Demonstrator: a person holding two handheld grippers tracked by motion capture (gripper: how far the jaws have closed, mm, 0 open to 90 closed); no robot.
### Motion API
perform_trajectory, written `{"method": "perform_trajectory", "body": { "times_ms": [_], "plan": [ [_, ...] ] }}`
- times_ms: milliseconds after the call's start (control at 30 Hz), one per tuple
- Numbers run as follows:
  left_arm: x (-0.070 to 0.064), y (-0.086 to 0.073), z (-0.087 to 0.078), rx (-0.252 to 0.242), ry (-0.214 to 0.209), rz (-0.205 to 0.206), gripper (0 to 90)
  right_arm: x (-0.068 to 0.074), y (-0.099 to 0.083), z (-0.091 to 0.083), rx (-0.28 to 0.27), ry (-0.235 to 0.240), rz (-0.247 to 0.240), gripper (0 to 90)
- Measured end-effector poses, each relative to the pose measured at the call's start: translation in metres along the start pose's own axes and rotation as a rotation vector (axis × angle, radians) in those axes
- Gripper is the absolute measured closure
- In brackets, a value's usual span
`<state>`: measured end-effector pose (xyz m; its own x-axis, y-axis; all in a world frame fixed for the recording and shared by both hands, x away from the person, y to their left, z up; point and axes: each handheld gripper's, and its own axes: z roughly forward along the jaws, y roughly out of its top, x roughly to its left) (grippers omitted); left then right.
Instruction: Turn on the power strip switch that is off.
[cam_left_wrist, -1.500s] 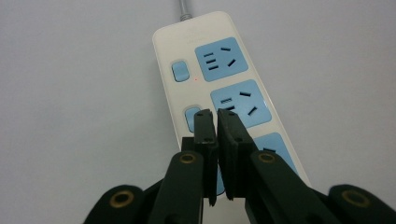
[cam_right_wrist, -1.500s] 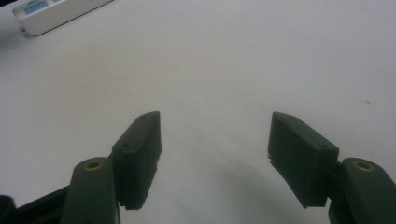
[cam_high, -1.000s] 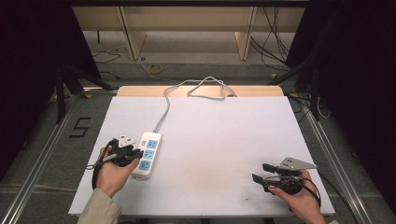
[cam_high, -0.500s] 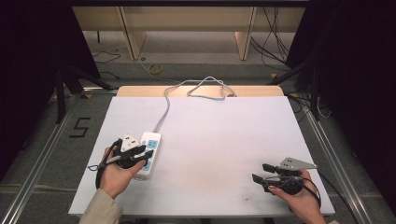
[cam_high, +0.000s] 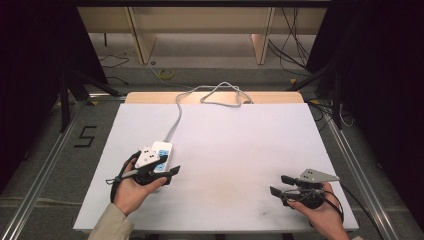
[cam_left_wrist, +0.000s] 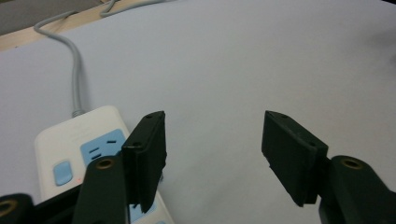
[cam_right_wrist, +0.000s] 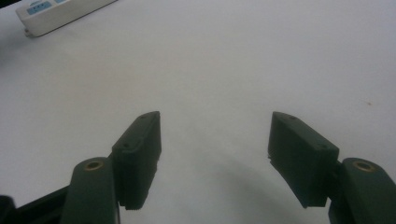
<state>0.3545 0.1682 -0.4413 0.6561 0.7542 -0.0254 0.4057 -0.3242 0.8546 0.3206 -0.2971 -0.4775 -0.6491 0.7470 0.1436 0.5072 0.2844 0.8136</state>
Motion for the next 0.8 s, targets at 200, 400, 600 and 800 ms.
{"method": "perform_trajectory", "body": {
  "times_ms": [200, 400, 600, 800],
  "plan": [
    [-0.014, -0.001, 0.009, -0.010, -0.035, 0.045, 29.8, 0.002, 0.001, -0.001, -0.006, 0.005, -0.013, 35.2],
    [-0.029, -0.004, 0.019, 0.015, -0.064, 0.066, 27.6, 0.005, 0.002, -0.001, -0.011, 0.019, -0.032, 34.6],
    [-0.041, -0.009, 0.028, 0.034, -0.071, 0.086, 26.5, 0.007, 0.002, -0.002, -0.016, 0.027, -0.042, 34.3],
    [-0.047, -0.014, 0.032, 0.066, -0.072, 0.114, 26.3, 0.009, 0.003, -0.002, -0.022, 0.035, -0.050, 34.1]
  ]
}}
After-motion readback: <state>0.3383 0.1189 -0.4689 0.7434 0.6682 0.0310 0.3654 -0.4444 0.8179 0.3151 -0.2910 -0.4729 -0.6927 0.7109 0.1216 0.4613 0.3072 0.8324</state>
